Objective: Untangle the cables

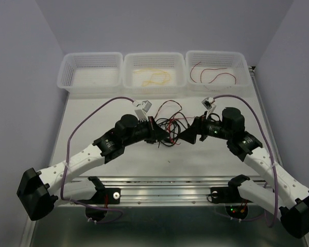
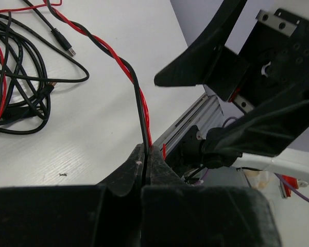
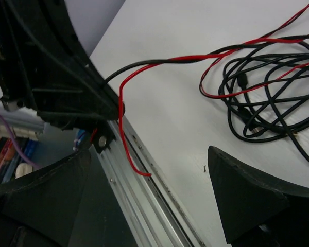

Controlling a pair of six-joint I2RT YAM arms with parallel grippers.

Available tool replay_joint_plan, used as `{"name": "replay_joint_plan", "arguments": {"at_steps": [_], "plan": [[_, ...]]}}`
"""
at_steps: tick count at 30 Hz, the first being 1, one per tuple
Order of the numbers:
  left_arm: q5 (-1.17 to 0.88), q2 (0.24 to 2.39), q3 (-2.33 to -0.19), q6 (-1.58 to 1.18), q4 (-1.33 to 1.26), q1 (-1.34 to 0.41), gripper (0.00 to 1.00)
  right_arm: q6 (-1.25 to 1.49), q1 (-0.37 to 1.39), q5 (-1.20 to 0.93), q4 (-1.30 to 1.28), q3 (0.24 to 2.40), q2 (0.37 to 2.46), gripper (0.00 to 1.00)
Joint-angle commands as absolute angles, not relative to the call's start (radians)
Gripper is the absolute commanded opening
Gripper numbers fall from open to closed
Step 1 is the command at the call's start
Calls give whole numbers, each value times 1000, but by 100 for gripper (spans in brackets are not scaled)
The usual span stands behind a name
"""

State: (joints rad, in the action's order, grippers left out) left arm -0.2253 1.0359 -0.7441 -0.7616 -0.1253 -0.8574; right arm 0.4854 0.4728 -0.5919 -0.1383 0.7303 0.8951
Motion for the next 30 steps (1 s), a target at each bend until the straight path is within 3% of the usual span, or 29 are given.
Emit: {"name": "replay_joint_plan", "arguments": {"at_steps": [1,9,21,23,24,27,29,30], "plan": [[-209,1040,-788,-810,-186,-862,0,379,479,-819,-38,713,833,100],[-252,1060,-808,-856,-153,-862,0,324,526,-907,129,690,891,100],[-250,1037,-815,-904,-155,-862,0,227,679,-769,130,744,1052,98],[-252,1034,-810,-907,-156,-861,0,232,680,-761,141,750,1068,85],[-252,1031,-808,-907,-156,-862,0,233,689,-756,141,753,1084,71],[-253,1020,-804,-910,-161,-862,0,251,689,-704,135,758,1100,45],[-247,1009,-802,-910,-160,-862,0,267,689,-660,129,756,1103,10],[-229,1005,-804,-910,-155,-862,0,287,689,-590,114,756,1098,1]]}}
